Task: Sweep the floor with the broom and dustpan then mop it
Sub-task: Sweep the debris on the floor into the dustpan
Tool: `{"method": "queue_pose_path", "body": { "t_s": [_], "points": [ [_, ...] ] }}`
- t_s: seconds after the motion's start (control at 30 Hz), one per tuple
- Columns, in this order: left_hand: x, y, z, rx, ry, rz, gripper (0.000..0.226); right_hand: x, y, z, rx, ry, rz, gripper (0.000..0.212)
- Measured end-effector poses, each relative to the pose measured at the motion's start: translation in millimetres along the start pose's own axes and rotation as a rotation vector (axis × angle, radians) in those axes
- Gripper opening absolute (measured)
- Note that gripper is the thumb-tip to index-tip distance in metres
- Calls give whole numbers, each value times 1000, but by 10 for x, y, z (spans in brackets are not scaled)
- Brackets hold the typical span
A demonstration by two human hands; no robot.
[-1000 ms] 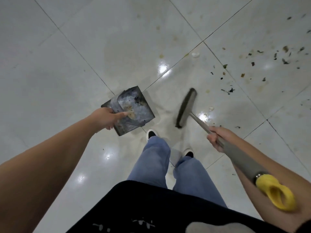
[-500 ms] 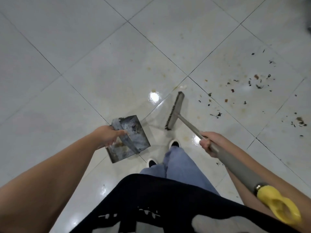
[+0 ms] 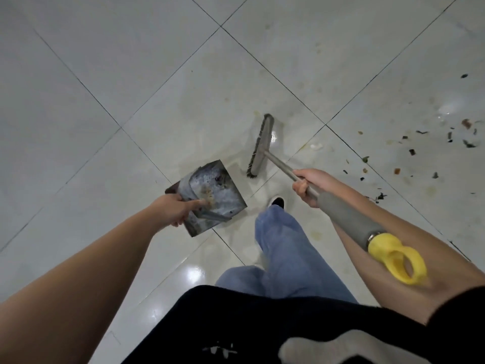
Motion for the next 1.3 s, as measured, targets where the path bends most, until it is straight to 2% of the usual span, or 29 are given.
{"method": "queue_pose_path", "body": {
  "t_s": [0.13, 0.27, 0.43, 0.7, 0.8, 0.93, 1.1, 1.3],
  "points": [
    [-391, 99, 314, 24, -7, 85, 41, 509, 269, 190, -40, -32, 82, 30],
    [-869, 179, 562, 14, -55, 200, 45, 682, 765, 267, -65, -67, 264, 29],
    [-1407, 208, 735, 48, -141, 312, 48, 547, 1215, 180, -151, -112, 422, 26],
    [-2174, 342, 806, -13, -330, 428, 57, 103, 1713, 1, -253, -190, 571, 25],
    [-2410, 333, 875, -1, -393, 462, 55, 89, 1695, -74, -289, -182, 565, 26],
    [-2688, 311, 1029, 20, -472, 507, 55, 231, 1522, -122, -272, -67, 606, 27],
    [-3080, 381, 1211, 72, -540, 606, 58, 807, 1120, -188, -178, 33, 638, 22],
    [-3532, 404, 1328, 147, -596, 718, 61, 1581, 902, -72, -69, 14, 631, 23]
  ]
}}
Point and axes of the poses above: each hand's wrist, its own z-axis towards the middle knuckle, its own y-axis out of the back of the hand, x = y × z, the point moved 3 cm from there along z, towards the middle knuckle, and after that the axes turned 15 degrees about -x, right-handed, at the moved point
